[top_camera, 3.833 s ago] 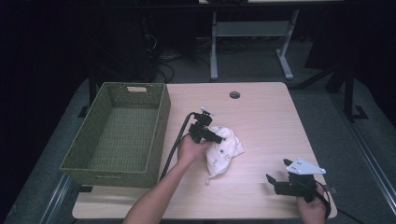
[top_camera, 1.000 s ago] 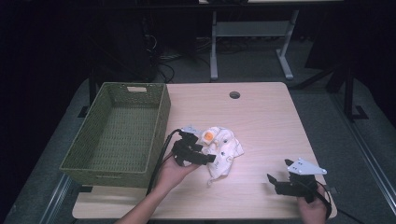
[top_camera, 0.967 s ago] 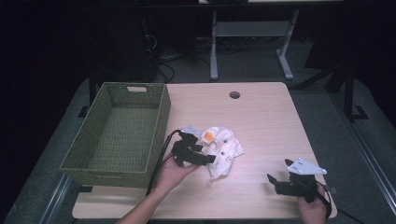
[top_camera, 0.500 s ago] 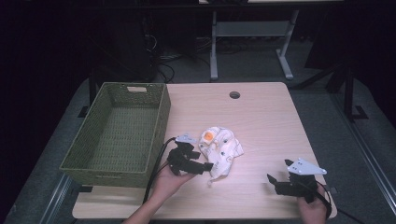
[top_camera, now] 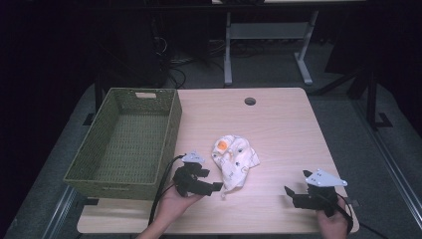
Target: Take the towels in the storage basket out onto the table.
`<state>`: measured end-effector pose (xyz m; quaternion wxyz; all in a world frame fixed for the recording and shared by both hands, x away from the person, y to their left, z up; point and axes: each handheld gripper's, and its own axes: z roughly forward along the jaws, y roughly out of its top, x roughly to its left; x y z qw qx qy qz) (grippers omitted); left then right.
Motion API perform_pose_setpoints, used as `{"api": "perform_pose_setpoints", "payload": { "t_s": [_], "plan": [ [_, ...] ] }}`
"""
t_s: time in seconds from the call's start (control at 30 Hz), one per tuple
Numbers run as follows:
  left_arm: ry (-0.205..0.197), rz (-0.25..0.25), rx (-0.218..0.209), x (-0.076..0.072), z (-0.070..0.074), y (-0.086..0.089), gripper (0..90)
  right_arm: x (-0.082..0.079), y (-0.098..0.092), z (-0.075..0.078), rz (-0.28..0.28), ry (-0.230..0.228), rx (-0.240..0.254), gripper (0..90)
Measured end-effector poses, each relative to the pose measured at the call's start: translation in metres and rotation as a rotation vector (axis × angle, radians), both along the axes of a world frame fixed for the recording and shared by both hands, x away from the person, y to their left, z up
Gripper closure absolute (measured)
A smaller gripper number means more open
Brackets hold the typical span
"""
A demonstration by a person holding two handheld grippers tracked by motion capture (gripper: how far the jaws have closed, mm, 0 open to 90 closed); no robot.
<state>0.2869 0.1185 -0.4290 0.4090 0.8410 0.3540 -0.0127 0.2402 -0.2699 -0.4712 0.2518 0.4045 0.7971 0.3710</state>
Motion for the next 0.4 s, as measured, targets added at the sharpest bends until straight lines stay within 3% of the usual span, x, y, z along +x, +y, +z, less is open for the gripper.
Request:
{"api": "perform_pose_setpoints", "payload": {
  "t_s": [0.2,0.4],
  "plan": [
    [0.031,-0.002,-0.031,-0.006,-0.0118,0.0063,25.1,0.0,0.0009,0.0004,0.003,-0.001,-0.002,13.6],
    [-0.001,-0.017,-0.026,-0.0102,-0.0097,0.0,24.7,0.0001,-0.0004,0.0003,0.008,-0.004,0.012,13.7]
  ]
}}
